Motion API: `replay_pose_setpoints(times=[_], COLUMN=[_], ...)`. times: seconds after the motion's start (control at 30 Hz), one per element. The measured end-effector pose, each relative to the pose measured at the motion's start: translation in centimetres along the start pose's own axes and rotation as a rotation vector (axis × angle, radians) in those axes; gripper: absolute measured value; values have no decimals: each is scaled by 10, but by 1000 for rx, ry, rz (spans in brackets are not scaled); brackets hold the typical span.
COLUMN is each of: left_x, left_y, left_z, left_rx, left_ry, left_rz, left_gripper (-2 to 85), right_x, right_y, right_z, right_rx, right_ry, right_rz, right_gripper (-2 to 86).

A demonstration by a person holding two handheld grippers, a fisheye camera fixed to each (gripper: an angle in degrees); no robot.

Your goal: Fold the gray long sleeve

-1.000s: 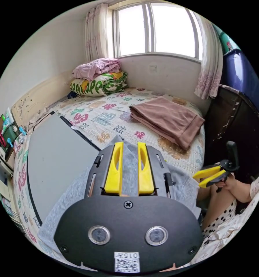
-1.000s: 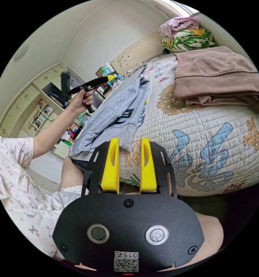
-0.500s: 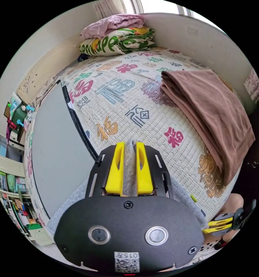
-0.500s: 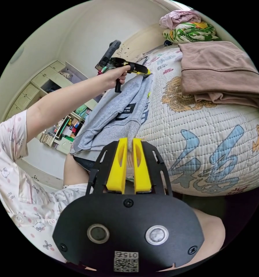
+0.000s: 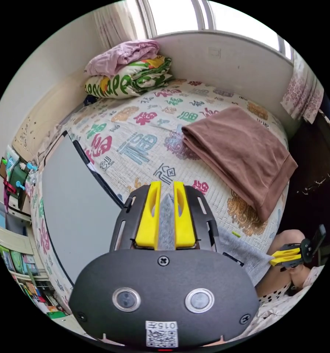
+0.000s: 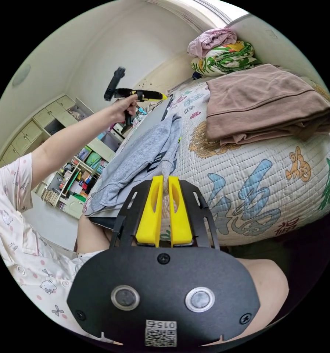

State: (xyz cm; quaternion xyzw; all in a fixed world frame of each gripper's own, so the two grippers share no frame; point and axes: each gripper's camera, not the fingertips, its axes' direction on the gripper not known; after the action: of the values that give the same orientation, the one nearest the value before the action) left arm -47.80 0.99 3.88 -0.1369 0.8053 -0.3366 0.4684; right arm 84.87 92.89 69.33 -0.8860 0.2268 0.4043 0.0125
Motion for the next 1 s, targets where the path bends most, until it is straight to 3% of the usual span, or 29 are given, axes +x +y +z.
replay_pose_setpoints(times=[0.1,0.27,0.47,0.57,0.77,0.87,1.0], left_x=[1,-5,-7,-14,-59,-83,-147], left_y=[12,19,38,54,116,178,309], left_z=[38,96,126,106,19,-24,-59], left_rx=[-41,-158,-152,-15,414,547,677], left_ry=[54,-68,-74,-77,239,315,347], left_rz=[-35,-46,-19,-47,-169,-146,-214], left_gripper=[106,108,46,30,21,20,20], right_x=[14,50,88,105,111,74,31], right_y=[9,25,44,59,102,122,158], right_z=[9,23,28,16,-56,-64,-30], right_rx=[-5,-20,37,108,376,345,226], right_ry=[3,-48,-51,13,33,23,-161], right_rz=[2,34,16,15,-24,-218,-420], right_gripper=[14,16,13,12,10,9,10])
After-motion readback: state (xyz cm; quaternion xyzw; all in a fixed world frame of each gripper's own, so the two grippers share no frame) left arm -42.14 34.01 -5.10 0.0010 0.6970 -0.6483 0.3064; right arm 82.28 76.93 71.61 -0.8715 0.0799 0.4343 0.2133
